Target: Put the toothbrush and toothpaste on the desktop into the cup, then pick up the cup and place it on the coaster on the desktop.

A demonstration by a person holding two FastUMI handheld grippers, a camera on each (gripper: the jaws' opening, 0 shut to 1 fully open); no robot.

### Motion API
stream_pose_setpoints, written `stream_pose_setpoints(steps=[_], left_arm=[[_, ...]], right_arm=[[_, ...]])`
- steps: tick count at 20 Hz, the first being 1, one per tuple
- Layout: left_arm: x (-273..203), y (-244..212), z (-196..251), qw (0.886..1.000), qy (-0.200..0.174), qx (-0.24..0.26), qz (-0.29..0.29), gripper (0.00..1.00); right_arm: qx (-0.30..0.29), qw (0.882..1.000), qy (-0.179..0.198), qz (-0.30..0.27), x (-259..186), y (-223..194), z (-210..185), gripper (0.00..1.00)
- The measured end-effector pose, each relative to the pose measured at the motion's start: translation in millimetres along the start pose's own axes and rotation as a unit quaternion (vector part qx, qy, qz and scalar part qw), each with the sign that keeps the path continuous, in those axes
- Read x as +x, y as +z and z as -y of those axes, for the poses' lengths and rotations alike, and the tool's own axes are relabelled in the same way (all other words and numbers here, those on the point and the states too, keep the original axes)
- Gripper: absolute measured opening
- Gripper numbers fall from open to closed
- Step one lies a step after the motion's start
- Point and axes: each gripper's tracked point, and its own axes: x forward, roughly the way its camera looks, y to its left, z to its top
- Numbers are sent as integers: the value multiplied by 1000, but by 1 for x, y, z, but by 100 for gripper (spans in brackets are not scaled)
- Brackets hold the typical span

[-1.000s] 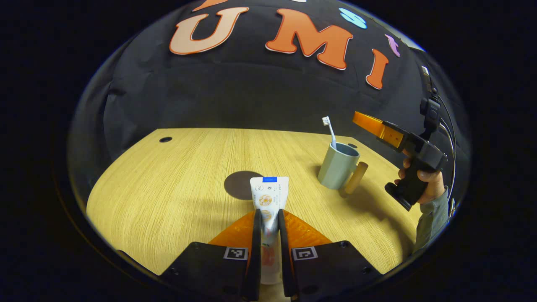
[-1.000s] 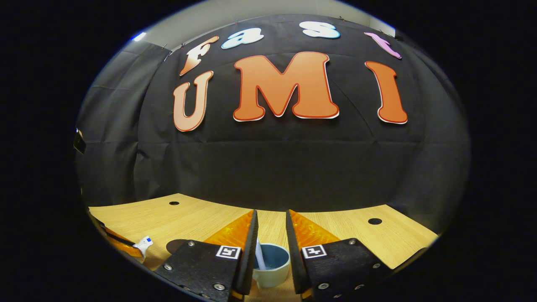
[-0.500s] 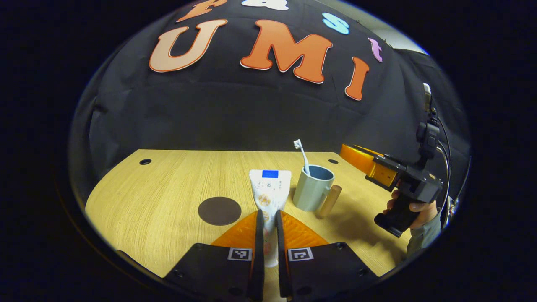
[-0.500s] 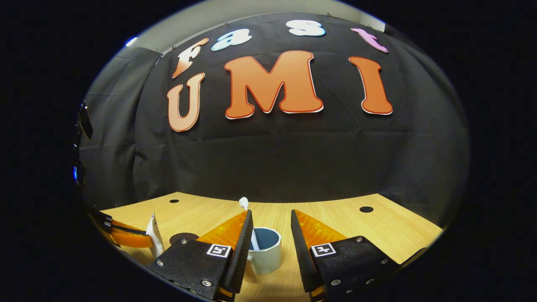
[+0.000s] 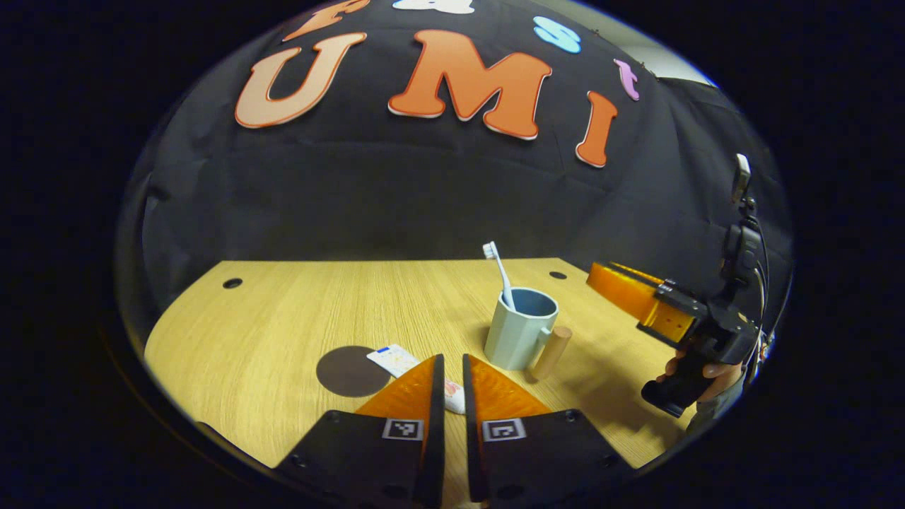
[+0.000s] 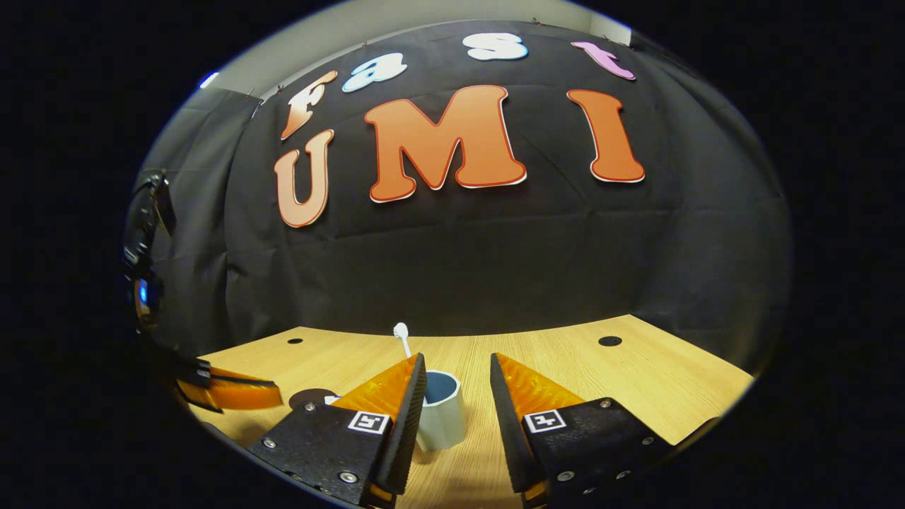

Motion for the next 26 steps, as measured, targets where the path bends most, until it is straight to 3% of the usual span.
stream_pose_setpoints(steps=[2,5,6,7,8,9,16,19,21,23,24,26], left_arm=[[13,-15,-5,999,26,4,-34,44],[26,-24,-6,997,40,-20,-65,45],[30,-25,-5,996,43,-26,-74,59],[34,-24,-5,995,47,-26,-81,62],[38,-24,-7,994,59,-22,-90,73],[42,-23,-10,993,70,-16,-96,77],[75,-48,-25,977,132,1,-167,78],[81,-61,-31,970,145,-21,-193,77],[83,-56,-37,970,152,-14,-191,88],[82,-53,-32,970,146,-15,-192,77],[84,-55,-27,970,147,-10,-195,59],[83,-55,-25,970,150,-12,-192,39]], right_arm=[[5,1000,0,-1,-4,0,5,55],[16,1000,-1,5,-12,7,14,55],[21,1000,0,10,-16,10,16,55],[26,1000,-1,15,-19,13,20,55],[30,999,-2,19,-22,15,24,55],[32,999,-6,22,-26,17,29,55],[62,997,-20,43,-52,27,62,55],[81,995,-21,55,-60,33,72,59],[90,994,-19,61,-64,35,75,59],[93,994,-17,62,-66,35,75,59],[93,994,-17,62,-67,35,76,60],[93,994,-19,61,-70,34,77,60]])
